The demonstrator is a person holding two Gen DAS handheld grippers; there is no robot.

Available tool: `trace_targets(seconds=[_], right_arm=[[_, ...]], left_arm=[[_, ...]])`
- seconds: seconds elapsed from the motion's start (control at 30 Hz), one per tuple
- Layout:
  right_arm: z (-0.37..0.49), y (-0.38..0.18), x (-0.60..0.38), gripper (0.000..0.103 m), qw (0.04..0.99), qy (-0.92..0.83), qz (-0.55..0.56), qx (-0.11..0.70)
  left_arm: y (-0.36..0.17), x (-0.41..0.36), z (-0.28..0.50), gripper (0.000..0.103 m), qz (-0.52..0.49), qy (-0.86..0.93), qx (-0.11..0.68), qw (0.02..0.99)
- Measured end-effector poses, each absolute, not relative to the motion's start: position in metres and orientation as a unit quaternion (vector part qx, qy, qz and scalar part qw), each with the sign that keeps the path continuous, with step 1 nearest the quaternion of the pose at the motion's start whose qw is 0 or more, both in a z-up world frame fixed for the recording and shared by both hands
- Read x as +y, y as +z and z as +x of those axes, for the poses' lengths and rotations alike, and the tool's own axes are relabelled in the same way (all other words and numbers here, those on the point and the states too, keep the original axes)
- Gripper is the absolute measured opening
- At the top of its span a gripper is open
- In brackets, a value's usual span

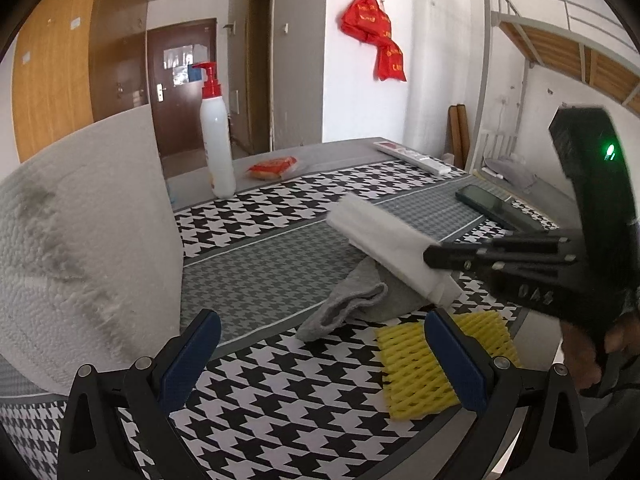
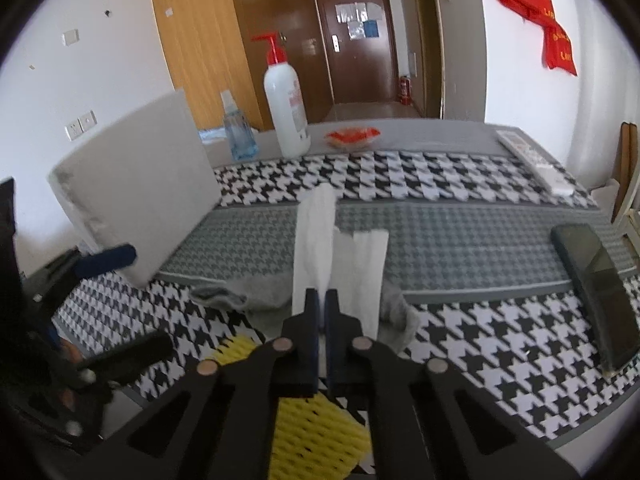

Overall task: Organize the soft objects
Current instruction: 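Close the right tool on the white tissue pack and lift it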

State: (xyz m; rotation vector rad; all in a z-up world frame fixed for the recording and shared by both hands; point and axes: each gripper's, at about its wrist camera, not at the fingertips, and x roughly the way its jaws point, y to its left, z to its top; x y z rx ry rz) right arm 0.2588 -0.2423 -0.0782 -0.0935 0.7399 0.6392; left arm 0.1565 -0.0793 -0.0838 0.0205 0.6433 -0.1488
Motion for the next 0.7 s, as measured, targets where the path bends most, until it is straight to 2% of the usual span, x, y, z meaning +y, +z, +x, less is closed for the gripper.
trace_targets(seconds=[0.7], right_arm=[[0.239,-0.019,-0.292,0.004,0.927,0.247,-0.031,0.282]], left_arm=[[-0.084,-0.101,0.159,0.102,0.018,-0.094,0.319,0.943]])
